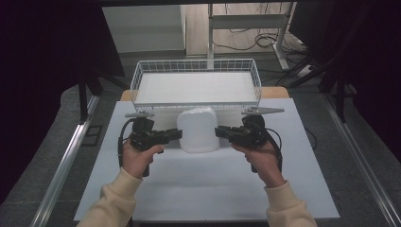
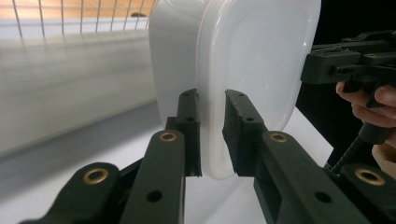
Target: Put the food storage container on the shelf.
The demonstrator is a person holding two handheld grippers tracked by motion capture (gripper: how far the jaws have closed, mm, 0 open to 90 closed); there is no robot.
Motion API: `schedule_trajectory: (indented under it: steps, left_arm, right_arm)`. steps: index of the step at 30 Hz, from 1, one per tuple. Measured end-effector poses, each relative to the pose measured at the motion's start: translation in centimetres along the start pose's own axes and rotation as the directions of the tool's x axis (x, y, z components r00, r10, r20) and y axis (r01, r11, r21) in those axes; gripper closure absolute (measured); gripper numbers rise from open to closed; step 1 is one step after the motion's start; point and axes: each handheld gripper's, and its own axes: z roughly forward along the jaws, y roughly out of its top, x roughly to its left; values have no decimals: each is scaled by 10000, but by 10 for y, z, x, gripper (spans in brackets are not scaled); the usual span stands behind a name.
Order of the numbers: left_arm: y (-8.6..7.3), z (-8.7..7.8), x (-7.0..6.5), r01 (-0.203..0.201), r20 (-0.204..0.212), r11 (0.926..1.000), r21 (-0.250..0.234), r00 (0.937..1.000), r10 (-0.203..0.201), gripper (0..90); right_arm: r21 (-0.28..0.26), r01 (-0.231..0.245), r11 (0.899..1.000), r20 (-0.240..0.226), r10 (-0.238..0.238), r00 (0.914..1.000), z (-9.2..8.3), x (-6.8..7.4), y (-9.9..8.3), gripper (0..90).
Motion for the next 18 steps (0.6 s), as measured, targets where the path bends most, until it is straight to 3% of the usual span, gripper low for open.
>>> schedule_trajectory:
  steps: [18]
  left_arm:
    - [35, -22, -7, -377, -81, 9983, -434, 9993, 374, 774]
  right_arm:
    - [-536, 385, 9978, -86, -390, 9992, -4, 8, 40, 800]
